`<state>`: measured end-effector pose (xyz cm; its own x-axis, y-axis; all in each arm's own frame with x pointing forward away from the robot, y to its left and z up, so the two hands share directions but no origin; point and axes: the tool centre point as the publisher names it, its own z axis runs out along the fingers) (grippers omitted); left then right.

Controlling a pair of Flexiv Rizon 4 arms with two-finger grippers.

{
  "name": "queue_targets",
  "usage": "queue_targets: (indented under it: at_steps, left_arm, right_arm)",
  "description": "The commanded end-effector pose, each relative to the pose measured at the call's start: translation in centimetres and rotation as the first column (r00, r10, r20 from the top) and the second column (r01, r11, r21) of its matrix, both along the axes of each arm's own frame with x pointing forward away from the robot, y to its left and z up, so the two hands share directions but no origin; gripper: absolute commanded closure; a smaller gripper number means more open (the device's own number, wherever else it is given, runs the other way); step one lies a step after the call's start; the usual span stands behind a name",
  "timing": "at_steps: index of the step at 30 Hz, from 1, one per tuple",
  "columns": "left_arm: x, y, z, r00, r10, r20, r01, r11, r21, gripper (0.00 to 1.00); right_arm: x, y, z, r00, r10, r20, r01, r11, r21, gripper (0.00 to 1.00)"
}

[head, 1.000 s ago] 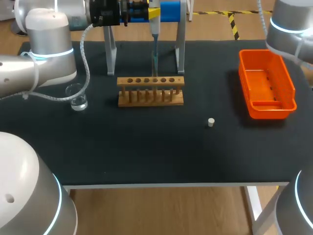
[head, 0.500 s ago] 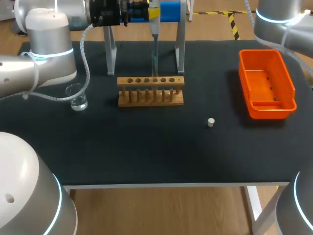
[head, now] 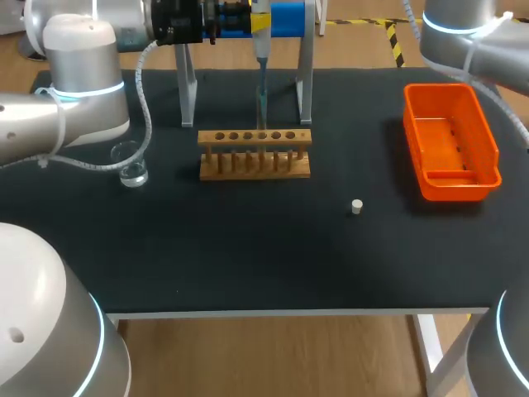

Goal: Invert the test tube, pick up the pipette, mount the tip to pipette, aspirate from beaker and dispense into the tube, eject the tip, return the pipette, and cap with the stopper.

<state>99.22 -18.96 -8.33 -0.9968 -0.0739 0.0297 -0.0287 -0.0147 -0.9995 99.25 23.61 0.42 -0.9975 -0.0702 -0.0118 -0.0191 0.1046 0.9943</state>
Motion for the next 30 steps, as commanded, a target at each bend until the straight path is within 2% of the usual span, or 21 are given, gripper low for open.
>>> queue_targets:
  at_steps: [1, 30]
  left_arm:
    - [0.1, 0.0, 0.0, 1.0, -0.004, 0.001, 0.004, 1.0, -0.002, 1.0]
    - [0.1, 0.0, 0.0, 1.0, -0.004, 0.001, 0.004, 1.0, -0.002, 1.0]
  right_arm:
    - [0.0, -0.3, -0.2, 1.0, 0.005, -0.007, -0.005, 1.0, 0.003, 1.0]
    - [-0.6, -0.1, -2.5, 0.999, 0.008, -0.043, -0.009, 1.0, -0.012, 1.0]
